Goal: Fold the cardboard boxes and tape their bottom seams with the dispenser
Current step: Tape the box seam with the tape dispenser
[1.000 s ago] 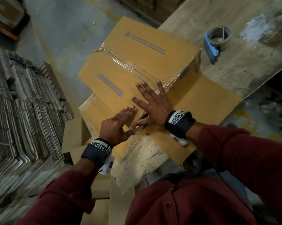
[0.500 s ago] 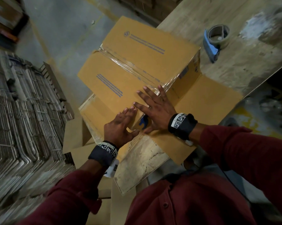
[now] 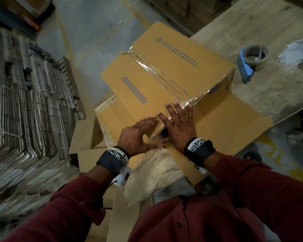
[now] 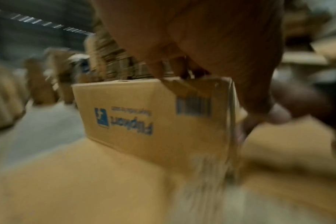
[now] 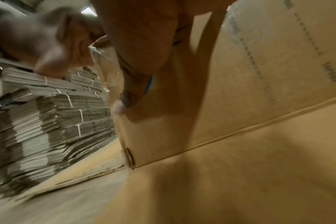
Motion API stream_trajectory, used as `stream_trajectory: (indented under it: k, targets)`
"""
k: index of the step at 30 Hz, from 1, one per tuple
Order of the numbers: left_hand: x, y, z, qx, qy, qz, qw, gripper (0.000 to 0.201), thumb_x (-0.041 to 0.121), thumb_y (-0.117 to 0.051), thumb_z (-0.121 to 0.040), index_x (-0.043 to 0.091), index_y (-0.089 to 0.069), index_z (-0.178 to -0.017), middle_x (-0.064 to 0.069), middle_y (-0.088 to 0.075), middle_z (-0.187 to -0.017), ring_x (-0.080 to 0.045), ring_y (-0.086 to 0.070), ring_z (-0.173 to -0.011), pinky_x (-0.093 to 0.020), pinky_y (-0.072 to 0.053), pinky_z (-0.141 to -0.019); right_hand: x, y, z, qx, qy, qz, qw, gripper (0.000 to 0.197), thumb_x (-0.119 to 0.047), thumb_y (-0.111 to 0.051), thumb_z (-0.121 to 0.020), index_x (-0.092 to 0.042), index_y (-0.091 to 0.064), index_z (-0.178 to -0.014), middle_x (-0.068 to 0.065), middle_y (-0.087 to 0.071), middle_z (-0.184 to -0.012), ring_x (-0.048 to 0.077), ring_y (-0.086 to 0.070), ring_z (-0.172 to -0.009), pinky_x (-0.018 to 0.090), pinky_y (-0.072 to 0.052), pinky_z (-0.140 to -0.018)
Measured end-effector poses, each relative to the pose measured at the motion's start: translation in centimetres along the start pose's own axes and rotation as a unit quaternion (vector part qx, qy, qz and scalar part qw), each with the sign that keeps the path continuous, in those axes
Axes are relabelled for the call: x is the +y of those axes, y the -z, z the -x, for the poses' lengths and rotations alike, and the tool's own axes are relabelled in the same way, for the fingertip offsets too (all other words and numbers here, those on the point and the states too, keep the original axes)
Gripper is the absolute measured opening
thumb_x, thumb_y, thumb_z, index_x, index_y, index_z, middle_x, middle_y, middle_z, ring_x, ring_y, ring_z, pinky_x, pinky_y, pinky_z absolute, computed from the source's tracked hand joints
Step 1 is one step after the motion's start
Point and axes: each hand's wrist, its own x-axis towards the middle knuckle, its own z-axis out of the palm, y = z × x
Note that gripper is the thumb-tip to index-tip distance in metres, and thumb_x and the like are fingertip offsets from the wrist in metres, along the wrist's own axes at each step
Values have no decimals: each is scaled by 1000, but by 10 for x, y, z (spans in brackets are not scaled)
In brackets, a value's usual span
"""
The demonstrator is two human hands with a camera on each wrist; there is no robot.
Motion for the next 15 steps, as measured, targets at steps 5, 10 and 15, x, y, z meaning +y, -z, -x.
stream_trajectory:
  k: [5,10,15]
  targets:
    - [-36,-21,26,-12,-33,-70,997,118,81,-68,-70,16,-30,-160,-2,-37,-165,-24,-33,-152,-59,-32,-121,4,7,9,-14,1,16,1000,130,-103,-51,-50,-33,-30,-158,8,-15,-169,34,-5,-156,71,3,-118]
    - [-35,-44,23,54,3,-120,991,104,67,-73,-80,17,-29,-160,-4,-38,-164,-28,-35,-152,-64,-32,-118,2,-2,4,8,2,11,1000,117,-93,-58,-57,-29,-41,-153,12,-26,-164,35,-13,-152,71,3,-117]
    - [-27,-62,23,90,40,-122,988,116,61,-84,-73,15,-25,-162,-7,-28,-168,-31,-26,-156,-57,-31,-120,1,-5,2,28,8,23,999,124,-82,-76,-47,-30,-37,-152,11,-20,-163,36,-12,-152,68,11,-117]
